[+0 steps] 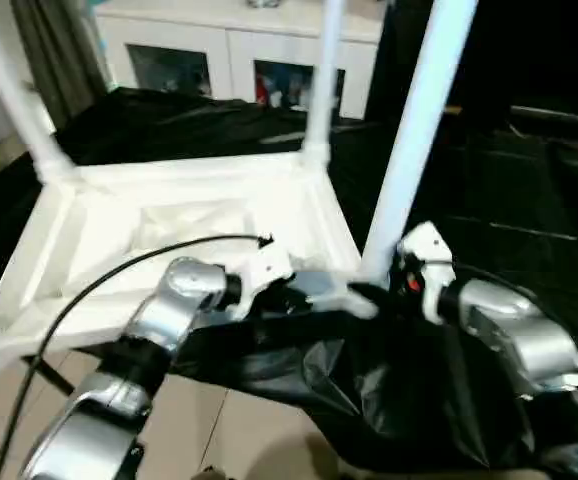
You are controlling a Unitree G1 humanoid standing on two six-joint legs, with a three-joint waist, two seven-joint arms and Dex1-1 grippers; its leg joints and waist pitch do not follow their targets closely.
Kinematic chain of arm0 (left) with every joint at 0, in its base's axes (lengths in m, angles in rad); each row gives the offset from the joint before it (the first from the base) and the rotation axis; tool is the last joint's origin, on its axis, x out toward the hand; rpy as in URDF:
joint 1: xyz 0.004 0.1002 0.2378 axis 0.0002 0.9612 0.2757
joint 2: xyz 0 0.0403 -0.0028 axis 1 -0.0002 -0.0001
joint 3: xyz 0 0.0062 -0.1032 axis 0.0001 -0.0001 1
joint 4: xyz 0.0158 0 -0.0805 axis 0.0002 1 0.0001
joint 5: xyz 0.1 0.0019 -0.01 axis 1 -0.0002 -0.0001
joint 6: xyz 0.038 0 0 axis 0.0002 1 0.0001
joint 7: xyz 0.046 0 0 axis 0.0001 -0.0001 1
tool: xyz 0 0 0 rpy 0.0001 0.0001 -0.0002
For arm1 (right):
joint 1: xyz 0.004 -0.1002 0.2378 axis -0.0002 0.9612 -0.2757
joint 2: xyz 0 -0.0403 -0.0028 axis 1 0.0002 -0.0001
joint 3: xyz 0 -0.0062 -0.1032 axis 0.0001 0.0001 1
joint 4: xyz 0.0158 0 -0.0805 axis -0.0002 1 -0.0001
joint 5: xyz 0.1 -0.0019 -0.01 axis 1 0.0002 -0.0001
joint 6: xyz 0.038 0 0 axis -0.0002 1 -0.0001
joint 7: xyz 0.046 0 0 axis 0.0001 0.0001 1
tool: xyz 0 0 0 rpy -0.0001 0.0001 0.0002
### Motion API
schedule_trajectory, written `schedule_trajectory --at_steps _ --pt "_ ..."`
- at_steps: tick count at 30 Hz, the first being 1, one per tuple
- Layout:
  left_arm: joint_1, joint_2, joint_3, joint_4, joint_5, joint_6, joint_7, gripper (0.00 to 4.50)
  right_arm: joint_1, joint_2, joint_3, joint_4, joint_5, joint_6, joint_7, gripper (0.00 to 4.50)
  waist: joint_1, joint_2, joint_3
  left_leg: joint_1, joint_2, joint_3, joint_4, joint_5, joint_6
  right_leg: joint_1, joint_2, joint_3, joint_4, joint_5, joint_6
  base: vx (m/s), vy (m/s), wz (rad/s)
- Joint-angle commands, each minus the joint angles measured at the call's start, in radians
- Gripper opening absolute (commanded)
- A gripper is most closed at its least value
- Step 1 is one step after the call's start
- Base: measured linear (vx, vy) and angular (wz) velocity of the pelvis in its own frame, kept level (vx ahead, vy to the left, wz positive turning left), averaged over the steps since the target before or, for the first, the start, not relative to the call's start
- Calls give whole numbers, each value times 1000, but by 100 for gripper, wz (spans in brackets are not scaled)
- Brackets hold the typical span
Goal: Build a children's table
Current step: Rotate leg to tighten
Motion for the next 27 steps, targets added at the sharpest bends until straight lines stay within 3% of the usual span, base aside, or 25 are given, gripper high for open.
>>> schedule_trajectory --at_steps 1,2,6,10,13,14,17,19,21,25,27 --pt "-73 -69 47 47 -8 19 148 0 -13 79 -14 70 -23 29 -160 268 -3 -18 -69 6 4 2 -68 -215 38 53 -50 33 -89 -500 -82 0 0 0" --pt "-73 -69 47 47 -8 20 149 0 -13 80 -15 71 -24 29 -161 268 -3 -16 -71 5 4 1 -68 -211 34 54 -52 33 -86 -500 -83 0 0 0" --pt "-174 -187 77 201 8 67 396 0 -93 266 -92 266 -40 -65 -477 267 -5 -13 -75 9 2 0 -69 -204 23 52 -53 32 -89 -488 -88 0 0 0" --pt "-197 -210 73 234 15 53 413 0 -130 317 -109 320 -42 -89 -531 267 -2 -11 -77 7 5 1 -69 -195 47 58 -50 36 -78 -387 -117 0 0 0" --pt "-207 -217 73 251 15 34 404 0 -148 340 -114 325 -55 -111 -542 267 -2 -10 -75 6 5 1 -71 -204 52 61 -50 36 -79 -387 -120 0 0 0" --pt "-207 -216 73 251 15 33 402 0 -149 340 -114 325 -55 -112 -542 302 -2 -10 -75 8 5 1 -72 -210 52 59 -51 36 -80 -396 -120 0 0 0" --pt "-200 -210 67 252 6 -3 358 0 -157 336 -119 321 -56 -141 -516 338 -2 -14 -73 8 5 2 -72 -223 55 60 -52 35 -84 -427 -111 0 0 0" --pt "-186 -197 59 237 1 -31 312 0 -154 309 -118 290 -39 -138 -473 356 -6 -16 -72 -1 5 -2 -75 -222 59 65 -52 33 -83 -443 -97 0 0 0" --pt "-183 -193 56 236 1 -39 302 0 -152 299 -111 283 -40 -140 -459 381 -6 -15 -72 4 5 0 -73 -218 61 60 -52 35 -85 -440 -98 0 0 0" --pt "-158 -144 45 196 -3 -68 208 0 -99 162 -40 126 -49 -57 -273 415 -1 -16 -71 3 6 2 -72 -191 79 65 -49 38 -79 -386 -113 0 0 0" --pt "-152 -135 43 187 -7 -72 189 0 -85 135 -27 88 -45 -39 -235 430 4 -16 -72 1 8 2 -71 -166 91 67 -49 41 -72 -348 -123 0 0 0"
